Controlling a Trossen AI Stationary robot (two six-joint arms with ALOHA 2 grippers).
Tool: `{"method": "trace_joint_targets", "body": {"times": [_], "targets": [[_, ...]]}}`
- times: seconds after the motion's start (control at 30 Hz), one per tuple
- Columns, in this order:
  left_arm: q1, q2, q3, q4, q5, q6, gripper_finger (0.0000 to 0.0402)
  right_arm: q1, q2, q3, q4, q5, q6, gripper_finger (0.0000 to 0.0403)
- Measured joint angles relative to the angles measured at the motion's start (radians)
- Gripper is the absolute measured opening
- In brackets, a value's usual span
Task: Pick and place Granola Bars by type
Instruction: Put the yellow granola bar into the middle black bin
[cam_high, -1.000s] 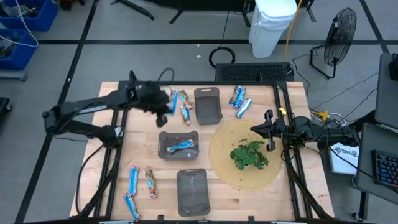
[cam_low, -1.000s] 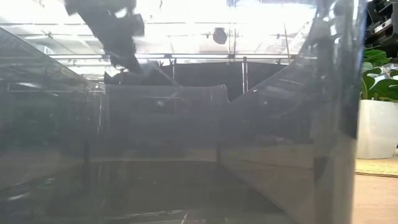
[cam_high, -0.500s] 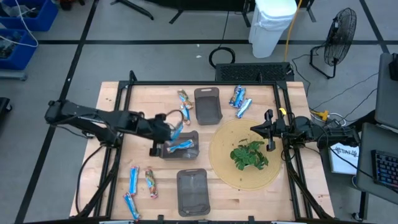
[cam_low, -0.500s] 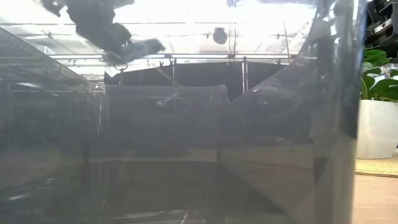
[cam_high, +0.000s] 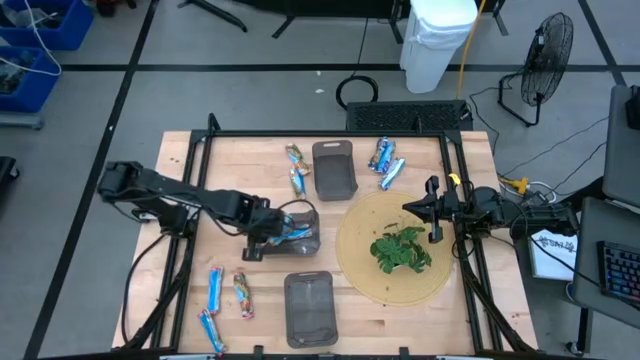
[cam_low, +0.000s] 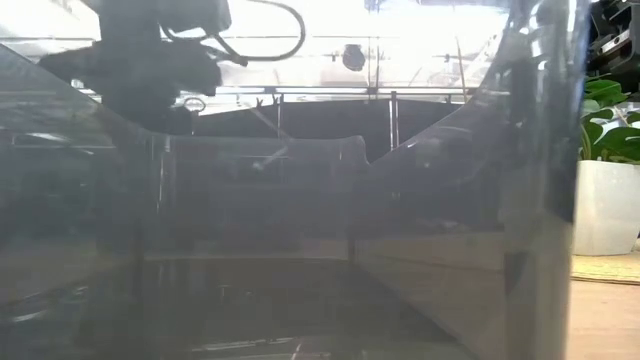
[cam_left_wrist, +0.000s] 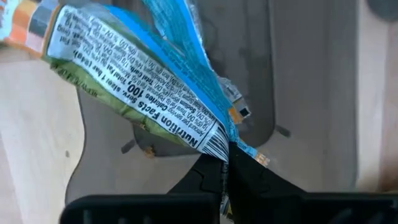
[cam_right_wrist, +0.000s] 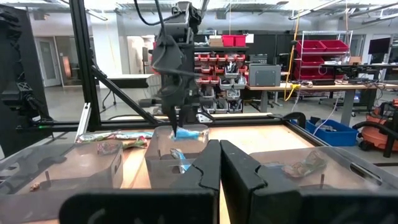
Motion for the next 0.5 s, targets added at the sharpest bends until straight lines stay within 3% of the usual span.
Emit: {"method": "trace_joint_targets", "body": {"times": [0.33, 0.5], "targets": [[0.030, 0.007, 0.000, 0.006, 0.127, -0.022, 0.0011, 0.000, 0.000, 0.000, 0.000, 0.000, 0.000, 0.0000], [0.030, 0.007, 0.000, 0.026, 0.118, -0.066, 0.0060, 0.000, 0.000, 0.000, 0.000, 0.000, 0.000, 0.0000]]}}
